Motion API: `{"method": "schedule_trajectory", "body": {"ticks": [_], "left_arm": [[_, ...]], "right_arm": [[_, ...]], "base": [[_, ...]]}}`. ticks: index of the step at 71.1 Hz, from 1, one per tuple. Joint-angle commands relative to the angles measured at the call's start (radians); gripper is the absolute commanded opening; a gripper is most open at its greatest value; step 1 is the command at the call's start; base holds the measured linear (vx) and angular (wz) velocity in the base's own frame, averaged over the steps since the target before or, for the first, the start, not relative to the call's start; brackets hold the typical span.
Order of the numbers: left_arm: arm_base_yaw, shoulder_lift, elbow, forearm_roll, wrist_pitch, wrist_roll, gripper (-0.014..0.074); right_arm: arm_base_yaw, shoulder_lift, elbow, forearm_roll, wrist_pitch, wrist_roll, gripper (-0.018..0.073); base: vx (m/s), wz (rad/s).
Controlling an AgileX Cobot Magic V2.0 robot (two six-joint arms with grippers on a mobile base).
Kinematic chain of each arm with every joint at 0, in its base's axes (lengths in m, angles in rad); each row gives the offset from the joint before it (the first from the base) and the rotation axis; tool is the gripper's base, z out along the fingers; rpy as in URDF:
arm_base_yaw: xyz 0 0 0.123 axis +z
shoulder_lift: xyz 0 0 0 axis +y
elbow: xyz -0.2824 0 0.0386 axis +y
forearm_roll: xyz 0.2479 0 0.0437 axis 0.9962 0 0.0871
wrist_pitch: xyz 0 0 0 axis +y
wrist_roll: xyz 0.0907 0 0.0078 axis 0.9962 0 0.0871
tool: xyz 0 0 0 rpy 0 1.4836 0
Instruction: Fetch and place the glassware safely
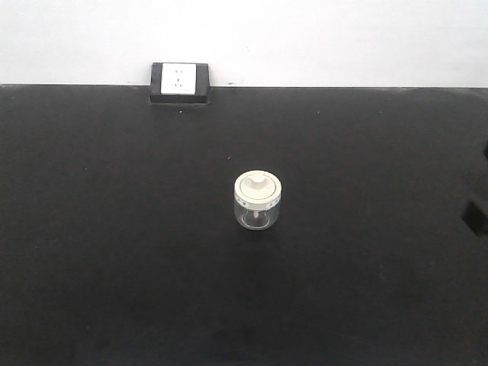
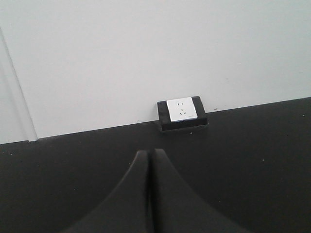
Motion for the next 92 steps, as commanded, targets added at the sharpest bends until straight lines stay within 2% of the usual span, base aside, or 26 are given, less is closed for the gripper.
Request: {"method": "schedule_trajectory", "body": {"ticks": [1,31,92], "left_arm": [[-0.007,-0.001,-0.026,-0.005,-0.071,-0.007,-0.0007],[-0.007,-0.001,-0.026,-0.005,-0.071,-0.007,-0.0007],[-0.007,-0.001,-0.026,-0.005,-0.071,-0.007,-0.0007]], "right_arm": [[-0.007,-0.082,0.021,-0.014,-0.006,-0.008,-0.0005],[-0.007,-0.373,0.198,-0.013,0.06,-0.008,-0.0003],[-0.007,-0.384,0.216,-0.013,0.064,-0.007,-0.0003]], "base": [[0.0,0.0],[0.0,0.0],[0.0,0.0]]}}
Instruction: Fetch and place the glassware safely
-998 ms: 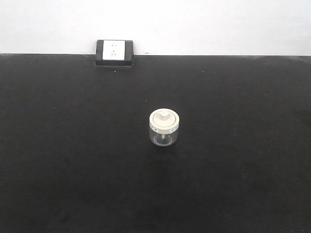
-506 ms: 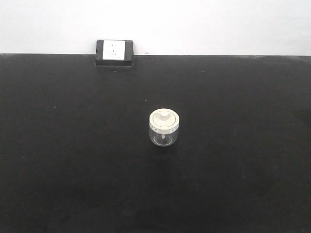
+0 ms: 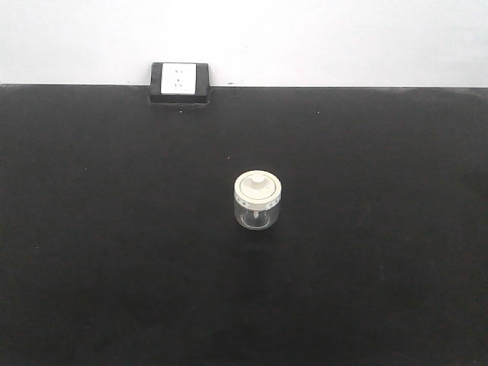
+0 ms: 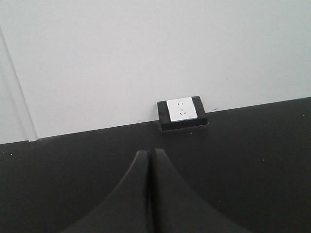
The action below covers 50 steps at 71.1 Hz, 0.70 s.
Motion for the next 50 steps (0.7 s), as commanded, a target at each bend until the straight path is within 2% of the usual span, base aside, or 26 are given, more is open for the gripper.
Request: {"method": "schedule_trajectory", "body": {"ticks": [1,30,41,50], "left_arm": [[-0.007,-0.001,-0.026,-0.005,-0.071,-0.007,-0.0007],[-0.007,-0.013,-0.026,-0.005,-0.065,-0.007,-0.0007],[-0.007,-0.057,-0.026,-0.005,0.002,-0.009,-0.0007],[-0.007,-0.109,-0.026,-0.005,0.101,-0.009,-0.0007]], "right_arm": [[-0.007,0.009,-0.027,-0.011,-0.016,-0.006,-0.0003],[-0.007,0.009,-0.027,-0.011,-0.017,-0.006,-0.0003],[-0.007,0.009,-0.027,-0.011,-0.017,-0.006,-0.0003],[-0.007,0.009,-0.027,-0.011,-0.017,-0.006,-0.0003]], "base": [[0.0,0.0],[0.0,0.0],[0.0,0.0],[0.0,0.0]]}}
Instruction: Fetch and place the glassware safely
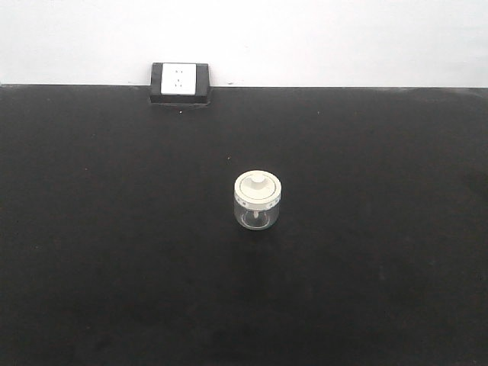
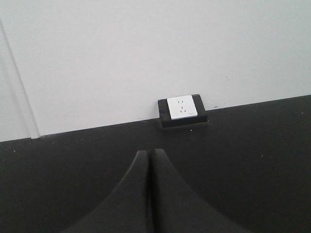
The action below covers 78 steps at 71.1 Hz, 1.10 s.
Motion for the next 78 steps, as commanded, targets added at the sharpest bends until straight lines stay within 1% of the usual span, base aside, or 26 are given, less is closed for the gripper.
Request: {"method": "schedule_trajectory", "body": {"ticks": [1,11,18,25,37,50,60,63,70,75,78], "left_arm": [[-0.007,-0.045,-0.026,-0.005,0.027,-0.009,-0.0007],[-0.007,-0.137,-0.025,-0.005,0.159,-0.009,-0.0007],[-0.007,-0.199,-0.005,-0.005,0.208,-0.009,-0.0007],[0.001,-0.268,0.049,-0.011,0.203,-0.009,-0.0007],[0.024,-0.38,0.154,-0.062,0.2,-0.009,-0.0007],[0.056,-0.494,0.256,-0.062,0.199,-0.009,-0.0007],[0.067,-0.579,0.329,-0.069,0.199,-0.009,-0.0007],[0.067,-0.584,0.351,-0.069,0.187,-0.009,-0.0007],[0.067,-0.579,0.416,-0.069,0.112,-0.011,-0.0007],[0.067,-0.578,0.412,-0.066,0.149,-0.011,-0.0007],[0.067,-0.578,0.412,-0.066,0.149,-0.011,-0.0007]], "right_arm": [[-0.007,0.009,-0.027,-0.011,-0.021,-0.006,-0.0003],[-0.007,0.009,-0.027,-0.011,-0.021,-0.006,-0.0003],[-0.007,0.009,-0.027,-0.011,-0.021,-0.006,-0.0003],[-0.007,0.009,-0.027,-0.011,-0.021,-0.006,-0.0003],[-0.007,0.009,-0.027,-0.011,-0.021,-0.006,-0.0003],[-0.007,0.009,-0.027,-0.011,-0.021,-0.006,-0.0003],[-0.007,0.009,-0.027,-0.011,-0.021,-0.006,-0.0003],[-0.007,0.01,-0.027,-0.011,-0.024,-0.006,-0.0003],[-0.007,0.01,-0.027,-0.011,-0.024,-0.006,-0.0003],[-0.007,0.01,-0.027,-0.011,-0.024,-0.006,-0.0003],[-0.007,0.01,-0.027,-0.011,-0.024,-0.006,-0.0003]], "base": [[0.0,0.0],[0.0,0.0],[0.0,0.0],[0.0,0.0],[0.0,0.0],[0.0,0.0],[0.0,0.0],[0.0,0.0],[0.0,0.0],[0.0,0.0],[0.0,0.0]]}}
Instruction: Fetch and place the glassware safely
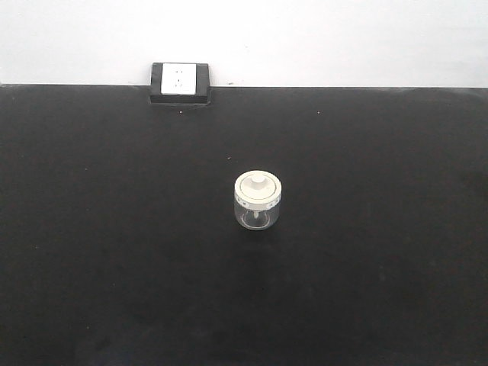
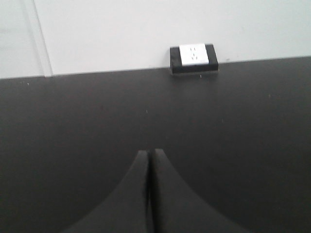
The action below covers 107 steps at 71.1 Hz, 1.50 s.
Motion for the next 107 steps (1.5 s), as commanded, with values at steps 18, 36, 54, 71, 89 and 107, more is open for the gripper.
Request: {"method": "schedule_trajectory", "body": {"ticks": [18,36,54,71,89,107], "left_arm": [[0.003,-0.012,0.03,-0.03,-0.072,-0.01,-0.0007],[0.003,-0.012,0.029,-0.029,-0.072,-0.009,-0.0007],[0.003,-0.012,0.029,-0.029,-0.072,-0.009,-0.0007],[0.003,-0.012,0.029,-0.029,-0.072,-0.009,-0.0007],[0.003,-0.012,0.029,-0.029,-0.072,-0.009,-0.0007],[0.003,-0.012,0.029,-0.029,-0.072,-0.009,-0.0007]], "right_arm": [[-0.007,0.01,-0.028,-0.012,-0.025,-0.006,-0.0003],[-0.007,0.01,-0.028,-0.012,-0.025,-0.006,-0.0003],[-0.007,0.01,-0.028,-0.012,-0.025,-0.006,-0.0003],[-0.007,0.01,-0.028,-0.012,-0.025,-0.006,-0.0003],[-0.007,0.01,-0.028,-0.012,-0.025,-0.006,-0.0003],[-0.007,0.01,-0.028,-0.033,-0.005,-0.015,-0.0003]], "base": [[0.0,0.0],[0.0,0.0],[0.0,0.0],[0.0,0.0],[0.0,0.0],[0.0,0.0]]}}
